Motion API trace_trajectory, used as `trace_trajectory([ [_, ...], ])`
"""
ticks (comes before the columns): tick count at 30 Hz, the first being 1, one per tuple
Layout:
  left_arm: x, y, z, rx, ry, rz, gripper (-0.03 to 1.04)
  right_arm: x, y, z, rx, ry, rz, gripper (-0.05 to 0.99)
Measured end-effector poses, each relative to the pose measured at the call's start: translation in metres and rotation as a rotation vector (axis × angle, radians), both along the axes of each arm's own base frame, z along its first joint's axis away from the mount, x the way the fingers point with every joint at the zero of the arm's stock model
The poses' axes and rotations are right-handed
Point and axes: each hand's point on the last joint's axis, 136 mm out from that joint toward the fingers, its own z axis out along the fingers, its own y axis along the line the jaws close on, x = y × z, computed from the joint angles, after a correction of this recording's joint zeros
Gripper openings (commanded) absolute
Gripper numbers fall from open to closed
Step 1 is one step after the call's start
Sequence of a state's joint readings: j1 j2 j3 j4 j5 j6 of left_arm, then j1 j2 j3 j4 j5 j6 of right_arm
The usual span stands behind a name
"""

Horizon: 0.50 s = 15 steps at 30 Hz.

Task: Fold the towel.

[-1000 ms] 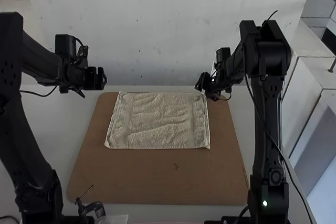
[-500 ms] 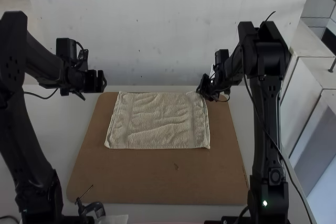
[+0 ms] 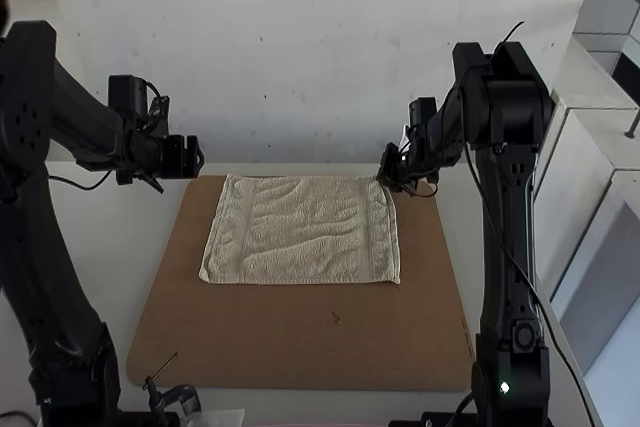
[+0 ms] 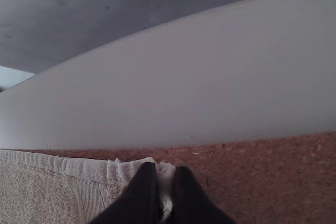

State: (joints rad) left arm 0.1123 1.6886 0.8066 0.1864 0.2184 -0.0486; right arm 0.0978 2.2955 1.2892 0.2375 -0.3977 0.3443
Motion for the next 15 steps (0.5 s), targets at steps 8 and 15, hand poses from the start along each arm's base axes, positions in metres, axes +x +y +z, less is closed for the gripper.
trace_trajectory([
  [8,0.003,-0.003,-0.015,-0.01,0.026,-0.012,0.94,-0.02,-0.013,0.003,-0.001,0.016,-0.013,0.02],
  [15,0.034,-0.02,-0.032,-0.05,0.017,-0.074,0.95,-0.023,-0.014,0.023,0.001,-0.026,-0.014,0.02],
])
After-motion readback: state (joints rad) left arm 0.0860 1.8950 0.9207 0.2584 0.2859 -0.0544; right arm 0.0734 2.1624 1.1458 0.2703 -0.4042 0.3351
